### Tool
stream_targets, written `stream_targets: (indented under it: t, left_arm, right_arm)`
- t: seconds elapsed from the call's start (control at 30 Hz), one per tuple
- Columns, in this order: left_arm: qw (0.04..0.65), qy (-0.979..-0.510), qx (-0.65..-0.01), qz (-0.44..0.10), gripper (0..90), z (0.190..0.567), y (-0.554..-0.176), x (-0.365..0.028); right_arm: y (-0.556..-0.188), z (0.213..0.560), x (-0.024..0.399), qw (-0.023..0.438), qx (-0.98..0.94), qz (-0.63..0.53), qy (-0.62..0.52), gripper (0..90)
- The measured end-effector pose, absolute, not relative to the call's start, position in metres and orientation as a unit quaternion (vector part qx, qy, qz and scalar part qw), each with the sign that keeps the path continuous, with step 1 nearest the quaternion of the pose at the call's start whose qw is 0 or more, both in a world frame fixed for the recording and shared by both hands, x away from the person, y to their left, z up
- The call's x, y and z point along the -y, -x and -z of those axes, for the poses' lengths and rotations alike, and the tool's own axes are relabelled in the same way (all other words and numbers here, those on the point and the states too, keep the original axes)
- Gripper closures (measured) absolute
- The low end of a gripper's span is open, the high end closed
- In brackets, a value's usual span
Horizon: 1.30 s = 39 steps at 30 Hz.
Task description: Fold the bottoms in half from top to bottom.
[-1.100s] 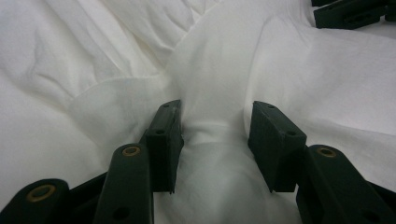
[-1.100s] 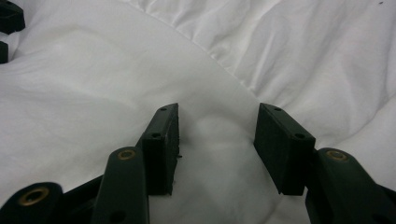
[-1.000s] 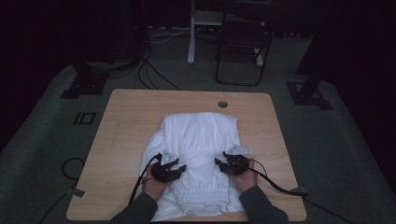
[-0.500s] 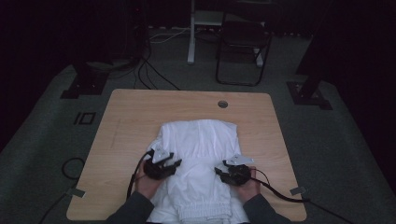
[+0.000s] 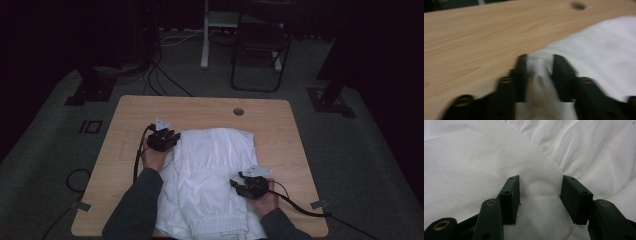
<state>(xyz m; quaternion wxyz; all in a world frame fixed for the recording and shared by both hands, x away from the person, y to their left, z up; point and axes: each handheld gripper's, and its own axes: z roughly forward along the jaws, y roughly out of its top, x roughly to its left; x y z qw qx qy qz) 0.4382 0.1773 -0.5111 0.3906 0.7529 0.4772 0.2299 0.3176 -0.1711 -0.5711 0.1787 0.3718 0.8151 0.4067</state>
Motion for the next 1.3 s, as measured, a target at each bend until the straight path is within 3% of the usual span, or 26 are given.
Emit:
stream_targets:
  t: [0.07, 0.3, 0.43, 0.57, 0.63, 0.93, 1.13, 1.2, 1.3]
  left_arm:
    - [0.396, -0.746, -0.482, -0.233, 87.4, 0.51, -0.438, -0.184]
    - [0.423, -0.702, -0.518, -0.244, 87.8, 0.498, -0.431, -0.22]
    - [0.412, -0.706, -0.522, -0.244, 87.8, 0.506, -0.429, -0.221]
    - [0.416, -0.71, -0.515, -0.24, 86.7, 0.507, -0.43, -0.218]
    - [0.417, -0.71, -0.515, -0.24, 86.0, 0.506, -0.431, -0.219]
    - [0.42, -0.708, -0.518, -0.234, 85.9, 0.509, -0.434, -0.215]
    - [0.42, -0.708, -0.521, -0.225, 85.6, 0.514, -0.437, -0.215]
    - [0.417, -0.711, -0.519, -0.225, 85.6, 0.515, -0.437, -0.214]
    - [0.407, -0.714, -0.52, -0.235, 86.8, 0.514, -0.436, -0.215]
  right_arm:
    - [-0.318, 0.571, 0.171, 0.179, -0.815, -0.407, -0.372, 49.3]
    - [-0.316, 0.571, 0.169, 0.19, -0.817, -0.399, -0.371, 51.8]
    - [-0.316, 0.571, 0.169, 0.188, -0.815, -0.399, -0.375, 51.9]
    - [-0.323, 0.564, 0.175, 0.159, -0.817, -0.401, -0.381, 55.5]
    - [-0.329, 0.555, 0.181, 0.17, -0.807, -0.414, -0.385, 55.7]
    - [-0.414, 0.518, 0.211, 0.227, -0.746, -0.432, -0.453, 49.4]
    - [-0.465, 0.527, 0.208, 0.169, -0.74, -0.419, -0.498, 41.3]
    - [-0.475, 0.535, 0.206, 0.152, -0.737, -0.411, -0.515, 49.3]
    - [-0.481, 0.543, 0.205, 0.141, -0.74, -0.394, -0.526, 89.0]
